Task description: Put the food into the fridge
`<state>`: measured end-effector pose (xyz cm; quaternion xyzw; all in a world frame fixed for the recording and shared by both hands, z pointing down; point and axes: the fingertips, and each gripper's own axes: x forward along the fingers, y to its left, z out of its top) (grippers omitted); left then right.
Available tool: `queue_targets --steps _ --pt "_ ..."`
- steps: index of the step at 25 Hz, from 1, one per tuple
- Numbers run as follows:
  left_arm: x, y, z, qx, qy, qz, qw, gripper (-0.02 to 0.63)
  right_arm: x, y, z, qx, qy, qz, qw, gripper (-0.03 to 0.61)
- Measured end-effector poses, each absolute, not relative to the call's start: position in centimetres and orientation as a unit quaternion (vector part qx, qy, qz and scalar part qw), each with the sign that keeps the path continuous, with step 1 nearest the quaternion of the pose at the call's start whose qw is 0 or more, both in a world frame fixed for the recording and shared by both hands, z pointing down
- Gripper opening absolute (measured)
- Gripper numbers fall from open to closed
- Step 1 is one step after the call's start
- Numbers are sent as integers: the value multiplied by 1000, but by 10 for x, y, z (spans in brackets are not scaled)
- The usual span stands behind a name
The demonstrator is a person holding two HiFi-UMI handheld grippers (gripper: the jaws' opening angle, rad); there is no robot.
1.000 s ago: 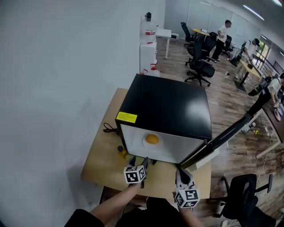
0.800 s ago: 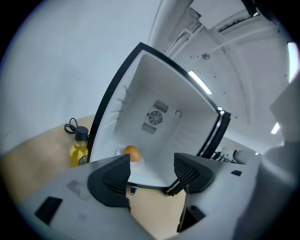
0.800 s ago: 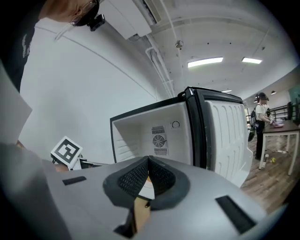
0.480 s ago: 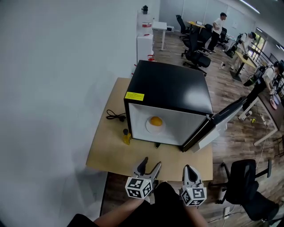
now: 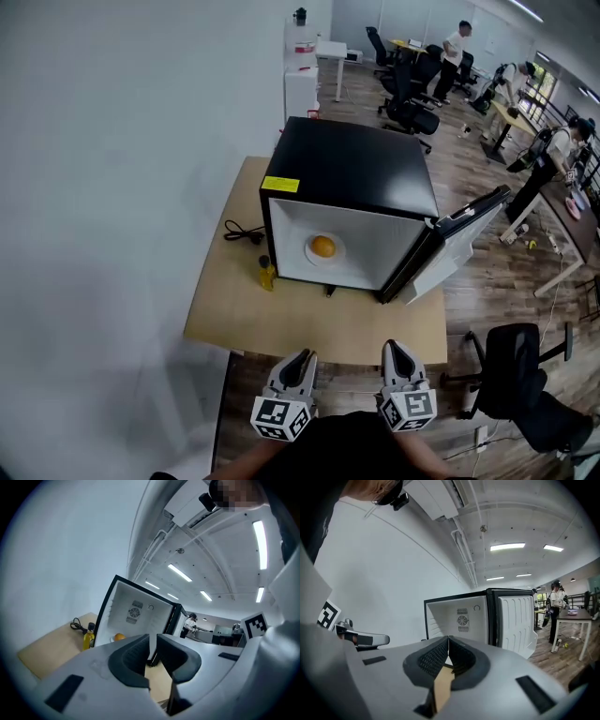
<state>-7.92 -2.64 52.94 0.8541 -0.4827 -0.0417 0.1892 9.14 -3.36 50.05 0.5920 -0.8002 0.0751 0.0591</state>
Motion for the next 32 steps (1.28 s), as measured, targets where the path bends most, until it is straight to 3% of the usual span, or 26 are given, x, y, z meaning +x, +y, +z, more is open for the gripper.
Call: queue_targets --steps 4,19,32 --pt "-84 -22 523 849 -498 -21 172 21 95 -25 487 597 -799 54 50 61" --pt "-45 -31 510 863 -493 -6 115 21 133 9 484 618 -783 18 68 60" --pt "-14 18 509 850 -511 -12 129 18 143 40 483 577 -812 29 81 60"
